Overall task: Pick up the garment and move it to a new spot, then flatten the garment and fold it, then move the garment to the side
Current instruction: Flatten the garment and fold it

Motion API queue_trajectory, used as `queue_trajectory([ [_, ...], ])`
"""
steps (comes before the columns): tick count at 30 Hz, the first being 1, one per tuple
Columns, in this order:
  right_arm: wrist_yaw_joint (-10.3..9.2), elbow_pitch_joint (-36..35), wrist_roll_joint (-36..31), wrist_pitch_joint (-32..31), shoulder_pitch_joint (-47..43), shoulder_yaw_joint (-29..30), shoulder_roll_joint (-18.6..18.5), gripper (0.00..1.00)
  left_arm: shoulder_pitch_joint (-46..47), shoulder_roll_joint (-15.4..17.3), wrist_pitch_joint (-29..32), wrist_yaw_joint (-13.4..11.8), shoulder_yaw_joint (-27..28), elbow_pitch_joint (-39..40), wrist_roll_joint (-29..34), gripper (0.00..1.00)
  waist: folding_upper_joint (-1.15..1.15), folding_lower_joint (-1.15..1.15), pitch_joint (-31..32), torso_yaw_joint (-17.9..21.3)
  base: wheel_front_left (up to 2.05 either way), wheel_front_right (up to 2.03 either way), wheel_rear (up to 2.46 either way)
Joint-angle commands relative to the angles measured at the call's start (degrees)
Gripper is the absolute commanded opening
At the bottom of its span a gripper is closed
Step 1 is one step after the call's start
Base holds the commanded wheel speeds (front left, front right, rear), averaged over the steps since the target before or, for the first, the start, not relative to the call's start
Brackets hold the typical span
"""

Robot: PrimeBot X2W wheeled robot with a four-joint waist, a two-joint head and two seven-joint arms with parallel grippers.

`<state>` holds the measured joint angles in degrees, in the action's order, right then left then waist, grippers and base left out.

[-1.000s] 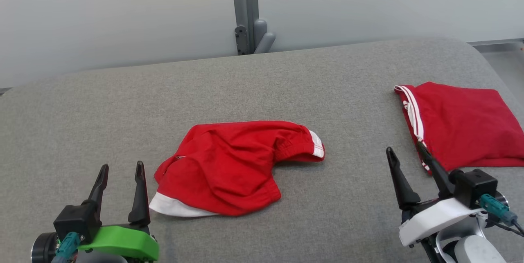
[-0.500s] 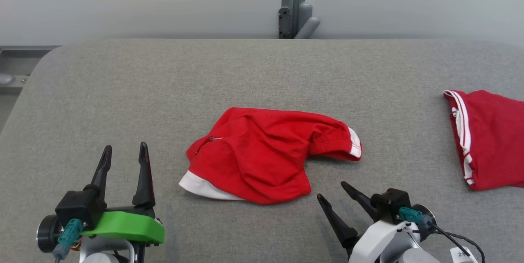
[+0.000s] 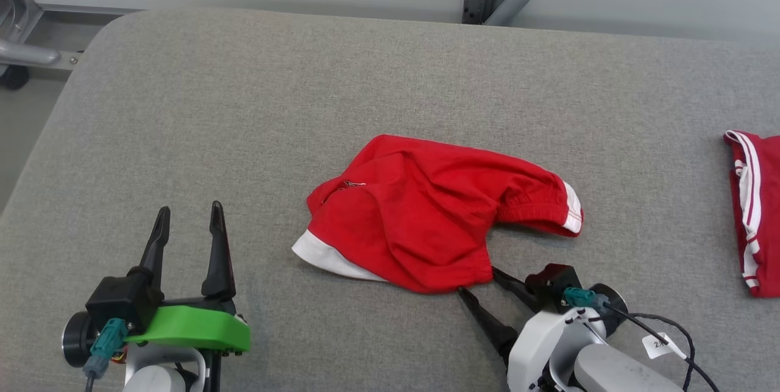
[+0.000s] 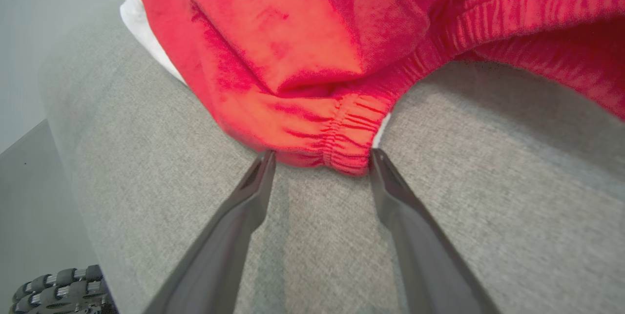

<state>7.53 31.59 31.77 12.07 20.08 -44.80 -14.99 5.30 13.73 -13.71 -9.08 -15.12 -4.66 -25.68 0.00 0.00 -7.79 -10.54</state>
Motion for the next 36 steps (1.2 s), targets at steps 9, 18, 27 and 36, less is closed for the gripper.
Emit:
queue_trajectory([
  [9,-0.09,-7.1,3.8,1.5,4.2,-11.8,-6.8,0.0,1.0,0.2,-0.8,0.0,0.7,-0.3,-0.2,1.0,0.0,0.0,-0.2,2.4,0.0,0.0,0.0],
  [18,-0.08,-28.1,16.2,-7.7,6.4,-18.0,-19.9,0.0,0.4,0.8,-1.0,-0.6,1.8,0.4,-0.4,1.0,0.0,0.0,-1.4,5.7,0.0,0.0,0.0],
  [27,-0.06,-42.4,35.5,-11.5,7.4,-5.1,-25.8,0.0,1.7,0.6,-1.1,-1.3,2.4,1.6,0.2,1.0,0.0,0.0,-3.5,7.7,0.0,0.0,0.0],
  [36,-0.05,-32.7,44.7,-12.5,12.7,2.4,-24.5,0.0,4.7,-0.4,-1.2,-0.1,0.9,1.0,0.8,1.0,0.0,0.0,-7.4,6.7,0.0,0.0,0.0],
])
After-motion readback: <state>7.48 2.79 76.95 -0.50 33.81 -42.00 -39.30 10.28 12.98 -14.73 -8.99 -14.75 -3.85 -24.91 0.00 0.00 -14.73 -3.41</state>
